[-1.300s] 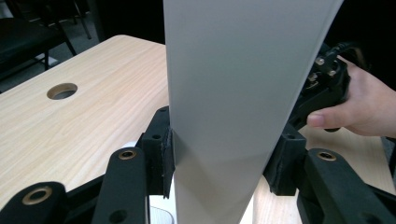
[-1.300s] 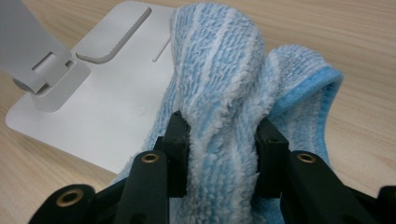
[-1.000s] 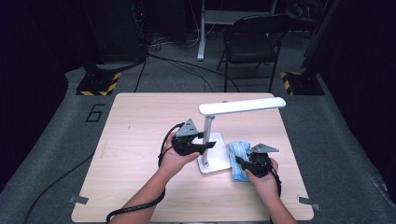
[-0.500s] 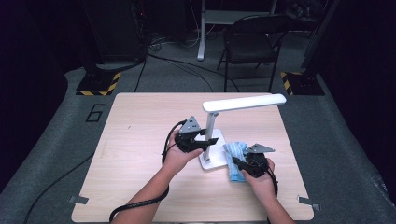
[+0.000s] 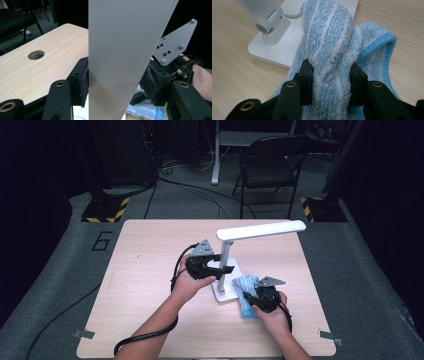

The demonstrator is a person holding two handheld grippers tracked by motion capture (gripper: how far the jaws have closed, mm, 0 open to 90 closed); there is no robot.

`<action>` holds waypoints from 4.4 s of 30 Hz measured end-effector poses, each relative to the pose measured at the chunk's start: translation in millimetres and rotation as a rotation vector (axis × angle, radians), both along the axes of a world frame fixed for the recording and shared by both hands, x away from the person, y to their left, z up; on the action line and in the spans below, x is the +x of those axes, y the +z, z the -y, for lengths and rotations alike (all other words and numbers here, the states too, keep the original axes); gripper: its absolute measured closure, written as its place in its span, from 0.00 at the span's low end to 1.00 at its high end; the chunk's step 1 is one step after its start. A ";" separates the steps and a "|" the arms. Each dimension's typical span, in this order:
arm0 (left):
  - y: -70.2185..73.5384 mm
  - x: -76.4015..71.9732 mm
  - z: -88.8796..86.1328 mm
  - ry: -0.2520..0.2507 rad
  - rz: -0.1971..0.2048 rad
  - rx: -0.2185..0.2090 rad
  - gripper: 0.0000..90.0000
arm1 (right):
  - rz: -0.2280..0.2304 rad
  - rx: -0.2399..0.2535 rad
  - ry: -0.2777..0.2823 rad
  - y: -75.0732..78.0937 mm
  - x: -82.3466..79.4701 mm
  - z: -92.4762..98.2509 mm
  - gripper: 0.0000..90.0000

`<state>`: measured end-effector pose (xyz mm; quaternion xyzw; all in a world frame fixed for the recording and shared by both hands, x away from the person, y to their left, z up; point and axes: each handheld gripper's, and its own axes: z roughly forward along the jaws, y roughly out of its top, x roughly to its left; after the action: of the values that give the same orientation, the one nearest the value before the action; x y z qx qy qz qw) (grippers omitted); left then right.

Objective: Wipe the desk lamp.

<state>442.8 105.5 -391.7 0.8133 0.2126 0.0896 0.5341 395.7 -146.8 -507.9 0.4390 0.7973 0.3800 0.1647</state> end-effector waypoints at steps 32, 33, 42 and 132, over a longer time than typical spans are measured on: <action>20.5 -0.6 0.5 -0.008 0.065 -0.005 0.58 | 0.038 -0.095 0.051 0.9 -19.8 -44.1 0.75; 20.6 -0.7 0.6 -0.006 0.065 -0.003 0.58 | 0.037 -0.102 0.081 1.0 -22.9 -50.3 0.75; 20.6 -0.2 -0.5 -0.017 0.055 -0.006 0.58 | -0.012 -0.011 0.145 -4.7 -28.7 -59.5 0.74; 18.2 4.5 -12.3 -0.009 0.048 -0.030 0.58 | 0.022 -0.043 -0.122 -2.1 16.1 7.8 0.75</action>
<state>447.3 117.8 -373.5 0.8037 0.1972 0.1035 0.5518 411.8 -154.6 -510.0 0.4790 0.7753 0.3568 0.2055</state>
